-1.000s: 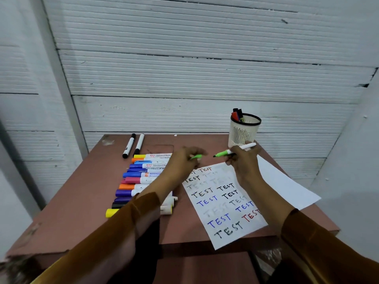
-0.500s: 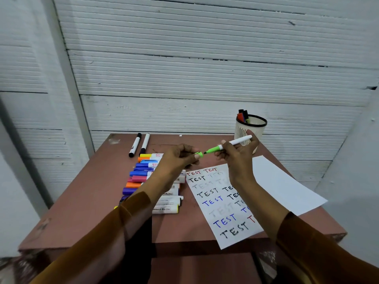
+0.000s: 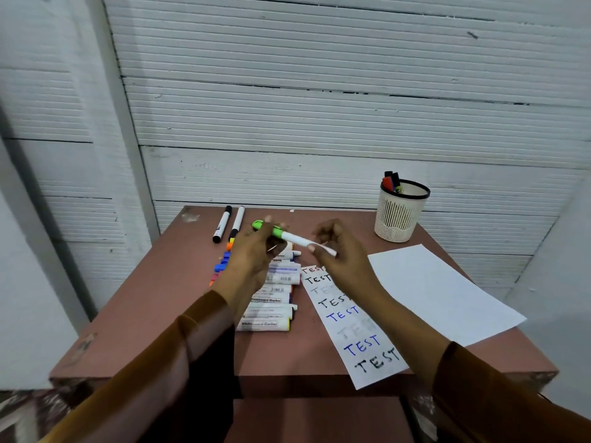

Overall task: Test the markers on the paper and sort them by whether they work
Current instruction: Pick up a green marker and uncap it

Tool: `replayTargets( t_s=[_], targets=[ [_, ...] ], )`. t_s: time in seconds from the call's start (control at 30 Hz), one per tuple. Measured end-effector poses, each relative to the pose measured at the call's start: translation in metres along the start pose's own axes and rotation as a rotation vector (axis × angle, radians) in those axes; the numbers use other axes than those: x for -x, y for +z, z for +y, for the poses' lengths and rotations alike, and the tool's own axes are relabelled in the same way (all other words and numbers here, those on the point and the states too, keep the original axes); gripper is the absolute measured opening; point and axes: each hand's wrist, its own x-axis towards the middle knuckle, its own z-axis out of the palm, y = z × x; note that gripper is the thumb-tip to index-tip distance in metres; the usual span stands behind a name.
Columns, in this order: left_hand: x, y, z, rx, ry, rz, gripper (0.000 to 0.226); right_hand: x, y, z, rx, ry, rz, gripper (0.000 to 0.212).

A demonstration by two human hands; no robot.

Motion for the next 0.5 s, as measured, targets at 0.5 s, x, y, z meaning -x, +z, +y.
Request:
replayTargets(
  t_s=[0.5],
  targets=[
    [-0.008, 0.010, 0.029, 0.218, 0.051, 0.117, 0.045, -0.010, 0.041, -0.045, 0.211, 0.062, -0.038, 0.013]
  ],
)
